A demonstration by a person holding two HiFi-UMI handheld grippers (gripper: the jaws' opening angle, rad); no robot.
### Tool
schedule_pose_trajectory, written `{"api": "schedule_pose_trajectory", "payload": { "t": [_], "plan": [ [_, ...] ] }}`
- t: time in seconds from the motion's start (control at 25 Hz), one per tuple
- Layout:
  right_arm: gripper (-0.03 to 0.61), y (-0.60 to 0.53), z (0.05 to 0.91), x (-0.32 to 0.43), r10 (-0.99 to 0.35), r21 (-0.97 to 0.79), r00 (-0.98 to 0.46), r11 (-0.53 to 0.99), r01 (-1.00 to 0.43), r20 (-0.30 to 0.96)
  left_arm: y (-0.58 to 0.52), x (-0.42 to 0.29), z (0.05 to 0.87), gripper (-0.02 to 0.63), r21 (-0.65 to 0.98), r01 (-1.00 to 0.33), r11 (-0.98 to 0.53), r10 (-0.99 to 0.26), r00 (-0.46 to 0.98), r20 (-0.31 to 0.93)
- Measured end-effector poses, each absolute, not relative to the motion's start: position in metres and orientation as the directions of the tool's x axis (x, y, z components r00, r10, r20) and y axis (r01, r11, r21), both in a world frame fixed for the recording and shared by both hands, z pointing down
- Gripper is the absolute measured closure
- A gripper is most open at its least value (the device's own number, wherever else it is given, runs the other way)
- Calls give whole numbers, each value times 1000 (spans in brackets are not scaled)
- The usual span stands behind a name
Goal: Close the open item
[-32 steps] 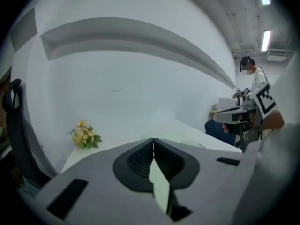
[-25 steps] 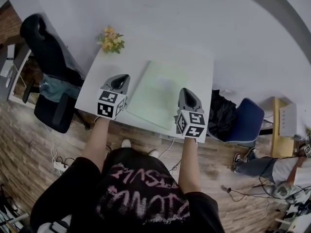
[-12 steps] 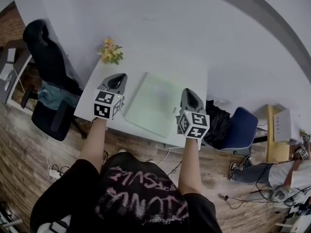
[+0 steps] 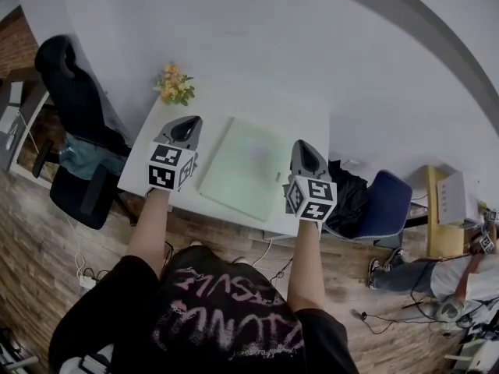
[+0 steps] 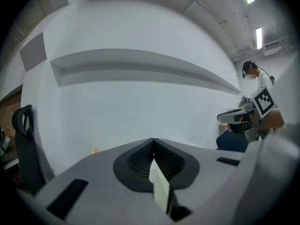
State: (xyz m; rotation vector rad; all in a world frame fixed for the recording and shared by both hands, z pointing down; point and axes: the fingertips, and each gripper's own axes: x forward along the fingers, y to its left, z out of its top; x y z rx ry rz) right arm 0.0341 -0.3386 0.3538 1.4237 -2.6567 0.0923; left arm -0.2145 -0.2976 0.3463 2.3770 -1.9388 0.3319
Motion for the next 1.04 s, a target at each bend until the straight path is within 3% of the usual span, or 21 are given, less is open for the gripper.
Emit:
{"api": "schedule_pose_trajectory", "payload": {
  "t": [1.04],
  "plan": [
    [572,-338,336,32,-836,25,-538,543,-839,109,-292,-223,328,611,-102,-971,-216,-967,198,162]
  ]
}}
